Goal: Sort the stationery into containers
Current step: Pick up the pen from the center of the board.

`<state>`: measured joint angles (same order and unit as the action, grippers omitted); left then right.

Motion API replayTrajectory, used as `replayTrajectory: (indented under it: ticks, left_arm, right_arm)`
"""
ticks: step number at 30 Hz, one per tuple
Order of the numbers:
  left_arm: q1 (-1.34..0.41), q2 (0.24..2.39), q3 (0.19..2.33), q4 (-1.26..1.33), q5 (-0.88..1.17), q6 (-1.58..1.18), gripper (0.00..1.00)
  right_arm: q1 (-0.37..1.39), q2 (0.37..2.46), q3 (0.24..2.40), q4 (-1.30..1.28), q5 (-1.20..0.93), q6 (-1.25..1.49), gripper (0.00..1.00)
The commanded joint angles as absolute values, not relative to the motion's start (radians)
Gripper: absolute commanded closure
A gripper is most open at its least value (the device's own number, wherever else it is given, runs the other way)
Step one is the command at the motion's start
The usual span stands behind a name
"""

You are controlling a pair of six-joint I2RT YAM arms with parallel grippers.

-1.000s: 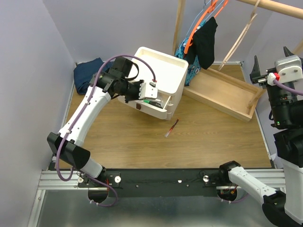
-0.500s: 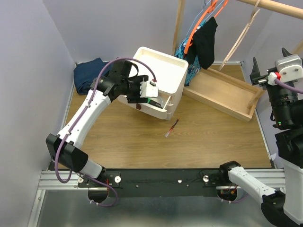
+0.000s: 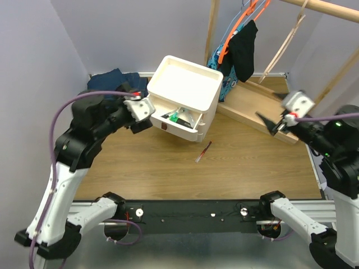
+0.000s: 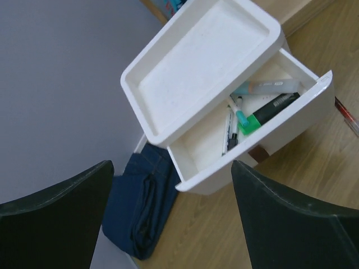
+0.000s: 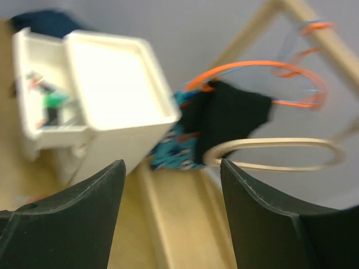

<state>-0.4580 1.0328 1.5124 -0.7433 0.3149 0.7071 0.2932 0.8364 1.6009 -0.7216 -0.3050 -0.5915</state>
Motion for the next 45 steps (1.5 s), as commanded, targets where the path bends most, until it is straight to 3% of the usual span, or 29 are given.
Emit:
replayTrajectory:
  ticks: [1,3,8,15,24,29,34,45]
  left_arm:
    - [-0.361,0.872,1.344,-0.802,0.169,0.477,0.05]
    - [-0.359,0.819,1.25,-0.816,0.134,0.482,0.04]
    - [-0.336,0.677,1.094,-0.735,0.1,0.411,0.01]
    - [-0.244,0.589,0.968,-0.646,0.163,0.204,0.01]
    - [-0.065,0.683,0.971,-0.609,0.133,0.17,0.01]
    - [0.049,0.719,1.035,-0.633,0.172,0.149,0.01]
    - [0.109,0.762,1.077,-0.647,0.207,0.13,0.01]
    - [0.213,0.827,1.129,-0.629,0.275,0.1,0.01]
  right_arm:
    - [0.288,0.905,1.482,-1.153,-0.769,-0.835,0.25]
    - [0.288,0.942,1.447,-1.33,-0.807,-1.089,0.25]
    - [0.29,1.089,1.358,-1.371,-0.769,-1.305,0.29]
    - [0.336,1.284,1.286,-1.239,-0.638,-1.538,0.33]
    - [0.351,1.482,1.173,-1.1,-0.652,-1.837,0.41]
    - [0.356,1.603,1.192,-1.034,-0.687,-1.858,0.45]
    - [0.373,1.606,1.075,-0.724,-0.686,-1.813,0.46]
    - [0.399,1.756,1.114,-0.636,-0.678,-1.776,0.5]
